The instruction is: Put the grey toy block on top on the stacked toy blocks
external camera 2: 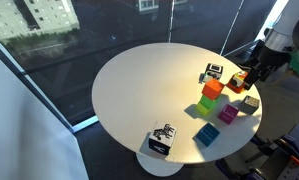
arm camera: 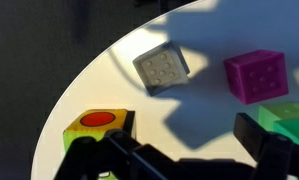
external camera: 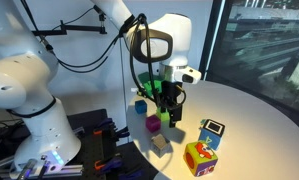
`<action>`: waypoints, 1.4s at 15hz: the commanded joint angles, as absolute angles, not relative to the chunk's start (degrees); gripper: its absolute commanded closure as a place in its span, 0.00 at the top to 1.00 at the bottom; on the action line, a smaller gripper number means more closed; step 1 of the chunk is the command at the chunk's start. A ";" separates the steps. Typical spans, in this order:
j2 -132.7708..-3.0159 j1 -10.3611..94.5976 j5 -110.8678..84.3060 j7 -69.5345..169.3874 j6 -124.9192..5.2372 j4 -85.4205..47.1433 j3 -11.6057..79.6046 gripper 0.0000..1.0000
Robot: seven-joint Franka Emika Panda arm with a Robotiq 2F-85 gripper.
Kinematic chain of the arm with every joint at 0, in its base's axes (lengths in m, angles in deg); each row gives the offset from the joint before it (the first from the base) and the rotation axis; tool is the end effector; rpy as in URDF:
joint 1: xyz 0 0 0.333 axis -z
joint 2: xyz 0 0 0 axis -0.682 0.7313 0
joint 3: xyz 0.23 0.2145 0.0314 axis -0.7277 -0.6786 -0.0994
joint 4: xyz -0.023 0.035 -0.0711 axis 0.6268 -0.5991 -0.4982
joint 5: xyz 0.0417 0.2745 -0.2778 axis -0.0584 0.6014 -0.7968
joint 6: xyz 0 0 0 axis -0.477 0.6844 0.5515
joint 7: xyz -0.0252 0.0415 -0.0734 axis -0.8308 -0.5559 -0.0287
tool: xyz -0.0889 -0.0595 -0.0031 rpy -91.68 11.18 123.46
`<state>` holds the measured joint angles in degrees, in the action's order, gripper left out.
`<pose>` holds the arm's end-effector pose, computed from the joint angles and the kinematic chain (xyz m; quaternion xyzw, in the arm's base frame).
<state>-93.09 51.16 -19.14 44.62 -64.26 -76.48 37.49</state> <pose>0.4075 -0.1133 0.3006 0.9966 -0.0701 -0.0230 0.0365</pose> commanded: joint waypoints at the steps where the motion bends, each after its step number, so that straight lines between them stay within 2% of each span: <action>1: -93.11 51.28 -19.10 44.58 -64.17 -76.43 37.38 1.00; 21: -81.16 51.50 -22.50 42.14 -74.41 -76.53 38.83 1.00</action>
